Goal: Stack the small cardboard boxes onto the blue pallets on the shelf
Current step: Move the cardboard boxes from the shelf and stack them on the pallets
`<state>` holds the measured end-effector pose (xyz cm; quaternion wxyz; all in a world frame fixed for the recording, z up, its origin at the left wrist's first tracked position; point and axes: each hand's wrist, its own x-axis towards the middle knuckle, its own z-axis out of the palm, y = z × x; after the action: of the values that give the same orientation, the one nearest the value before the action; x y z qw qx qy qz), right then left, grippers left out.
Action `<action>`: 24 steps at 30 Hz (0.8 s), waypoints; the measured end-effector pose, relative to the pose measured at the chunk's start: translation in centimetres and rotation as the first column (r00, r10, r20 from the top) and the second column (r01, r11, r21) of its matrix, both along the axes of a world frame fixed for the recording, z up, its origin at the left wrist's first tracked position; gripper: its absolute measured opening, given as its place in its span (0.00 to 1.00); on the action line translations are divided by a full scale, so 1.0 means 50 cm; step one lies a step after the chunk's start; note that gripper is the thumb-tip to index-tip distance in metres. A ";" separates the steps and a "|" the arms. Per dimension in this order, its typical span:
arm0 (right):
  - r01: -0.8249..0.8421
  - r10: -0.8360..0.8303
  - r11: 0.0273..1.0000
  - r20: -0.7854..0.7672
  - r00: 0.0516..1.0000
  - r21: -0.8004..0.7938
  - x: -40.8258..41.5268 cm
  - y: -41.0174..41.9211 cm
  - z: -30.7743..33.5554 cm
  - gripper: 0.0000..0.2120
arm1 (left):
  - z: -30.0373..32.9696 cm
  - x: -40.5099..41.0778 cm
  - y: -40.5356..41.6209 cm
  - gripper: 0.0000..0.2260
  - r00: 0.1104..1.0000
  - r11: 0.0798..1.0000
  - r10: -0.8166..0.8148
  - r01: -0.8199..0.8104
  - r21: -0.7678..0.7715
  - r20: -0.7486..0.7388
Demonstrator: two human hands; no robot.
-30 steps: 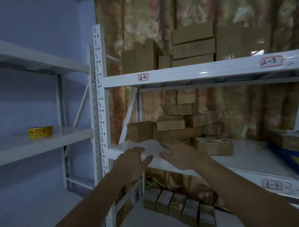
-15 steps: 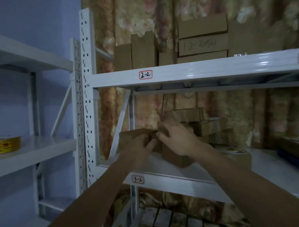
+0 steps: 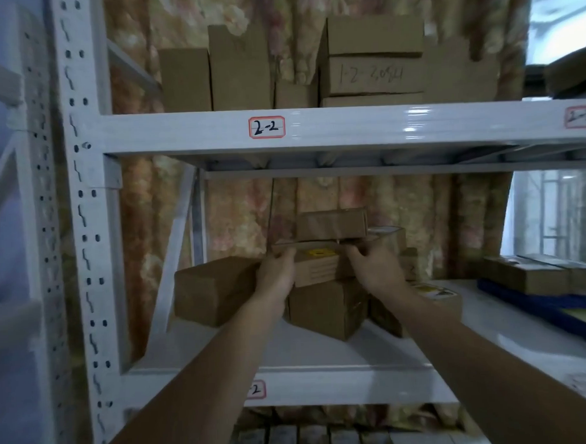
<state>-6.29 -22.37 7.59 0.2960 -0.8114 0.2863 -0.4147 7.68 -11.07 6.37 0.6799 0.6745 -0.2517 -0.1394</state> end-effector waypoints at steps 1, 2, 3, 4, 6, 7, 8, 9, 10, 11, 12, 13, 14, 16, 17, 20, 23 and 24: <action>0.020 -0.020 1.000 -0.013 1.000 0.006 0.004 -0.002 -0.003 0.21 | -0.006 0.005 -0.007 0.31 1.000 1.000 0.018 -0.018 0.009 0.015; 0.045 -0.045 0.999 -0.022 0.999 0.011 0.005 0.001 -0.005 0.23 | -0.011 0.009 -0.012 0.29 0.999 0.999 0.036 -0.037 0.022 0.027; 0.065 -0.064 0.998 -0.027 0.998 0.008 0.007 0.003 -0.006 0.24 | -0.012 0.006 -0.011 0.26 0.998 0.998 0.052 -0.053 0.021 0.045; 0.079 -0.079 0.997 -0.031 0.996 0.005 0.008 0.006 -0.006 0.24 | -0.013 0.006 -0.011 0.22 0.996 0.998 0.063 -0.064 0.014 0.058; 0.079 -0.079 0.997 -0.032 0.996 0.005 0.010 0.012 -0.007 0.23 | -0.017 0.002 -0.009 0.17 0.995 0.997 0.078 -0.077 -0.018 0.060; 0.075 -0.075 0.997 -0.025 0.997 0.004 0.009 0.015 -0.008 0.25 | -0.017 0.000 -0.006 0.18 0.995 0.996 0.079 -0.077 -0.038 0.058; 0.070 -0.070 0.998 -0.006 0.998 0.003 0.006 0.021 -0.007 0.27 | -0.016 -0.001 -0.005 0.20 0.995 0.994 0.087 -0.083 -0.070 0.057; 0.058 -0.058 0.998 0.027 0.998 0.004 0.004 0.027 -0.003 0.28 | -0.011 -0.007 0.000 0.20 0.993 0.990 0.102 -0.095 -0.108 0.059; 0.041 -0.042 0.999 0.069 0.997 0.006 -0.001 0.039 0.002 0.27 | -0.004 -0.016 0.008 0.17 0.991 0.983 0.112 -0.100 -0.152 0.068; 0.020 -0.021 1.000 0.126 0.992 0.010 -0.004 0.050 0.007 0.24 | 0.003 -0.024 0.015 0.13 0.990 0.975 0.122 -0.105 -0.195 0.077; -0.012 0.007 1.000 0.193 0.981 0.025 -0.009 0.061 0.013 0.21 | 0.011 -0.031 0.021 0.10 0.987 0.968 0.131 -0.107 -0.228 0.092; -0.043 0.033 0.998 0.261 0.965 0.035 -0.013 0.069 0.020 0.19 | 0.018 -0.041 0.027 0.09 0.983 0.961 0.142 -0.108 -0.254 0.120; -0.074 0.052 0.996 0.320 0.946 0.056 -0.018 0.075 0.026 0.18 | 0.023 -0.053 0.031 0.09 0.975 0.952 0.156 -0.106 -0.287 0.158; -0.183 0.075 0.965 0.470 0.879 0.188 -0.031 0.087 0.036 0.15 | 0.033 -0.085 0.032 0.09 0.951 0.934 0.186 -0.093 -0.346 0.245; -0.278 0.081 0.919 0.556 0.827 0.279 -0.039 0.094 0.040 0.15 | 0.035 -0.102 0.028 0.09 0.939 0.929 0.193 -0.082 -0.360 0.284; -0.352 0.018 0.848 0.644 0.765 0.395 -0.081 0.078 0.036 0.28 | 0.033 -0.161 0.011 0.09 0.926 0.951 0.139 -0.026 -0.308 0.351; -0.270 -0.095 0.857 0.649 0.755 0.440 -0.147 0.035 0.016 0.29 | 0.008 -0.205 -0.017 0.11 0.921 0.989 -0.036 0.088 -0.116 0.389; -0.249 -0.142 0.848 0.652 0.745 0.469 -0.173 0.019 0.007 0.32 | -0.001 -0.219 -0.026 0.13 0.909 0.990 -0.099 0.130 -0.049 0.404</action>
<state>-14.96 -21.44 7.95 0.6013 -0.5043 0.2398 -0.5715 -3.28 -12.36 6.32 0.6294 0.6468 -0.4297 -0.0283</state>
